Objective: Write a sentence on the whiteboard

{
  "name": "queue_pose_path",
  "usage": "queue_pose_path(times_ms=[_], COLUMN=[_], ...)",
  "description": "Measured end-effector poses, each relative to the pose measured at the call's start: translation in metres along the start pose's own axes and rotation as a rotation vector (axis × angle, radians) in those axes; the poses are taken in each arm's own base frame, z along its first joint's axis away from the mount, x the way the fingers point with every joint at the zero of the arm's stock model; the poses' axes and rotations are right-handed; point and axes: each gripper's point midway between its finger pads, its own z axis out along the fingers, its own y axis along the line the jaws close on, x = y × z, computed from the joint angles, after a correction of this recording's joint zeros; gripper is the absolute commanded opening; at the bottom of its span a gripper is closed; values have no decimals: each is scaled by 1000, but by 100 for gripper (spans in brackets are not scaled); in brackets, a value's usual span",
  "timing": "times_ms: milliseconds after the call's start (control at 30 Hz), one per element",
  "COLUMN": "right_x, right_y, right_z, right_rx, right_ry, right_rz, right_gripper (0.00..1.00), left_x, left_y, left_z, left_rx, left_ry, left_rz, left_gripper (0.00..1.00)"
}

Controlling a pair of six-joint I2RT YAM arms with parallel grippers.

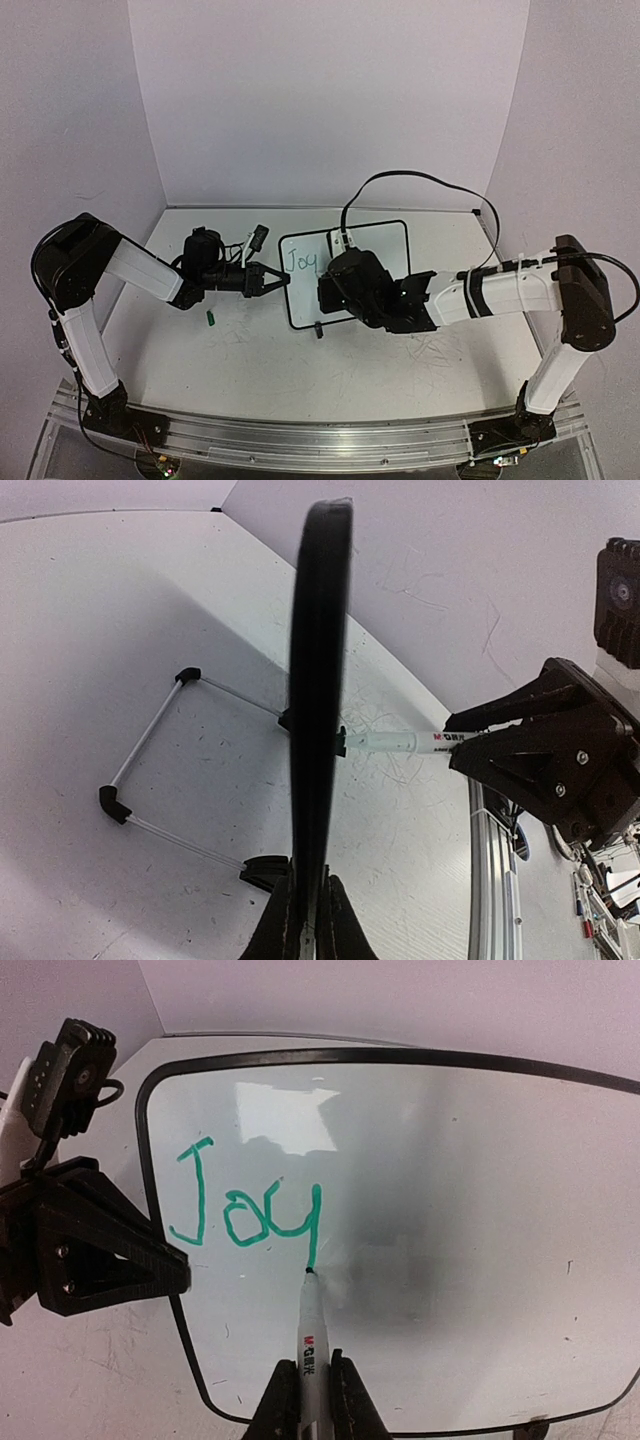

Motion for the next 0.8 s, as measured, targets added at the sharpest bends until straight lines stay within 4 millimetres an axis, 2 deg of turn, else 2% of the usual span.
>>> queue_pose_path(times_ms=[533, 800], right_x=[10, 7], right_y=[5, 18], right_z=[-1, 3], right_rx=[-14, -36], right_ry=[29, 28], right_rz=[-8, -16], right_gripper=[0, 0], left_x=[-1, 0], left_y=[-1, 0], left_z=[0, 0], left_rx=[2, -5], left_ry=[0, 0], left_rz=[3, -1], left_gripper=[0, 0])
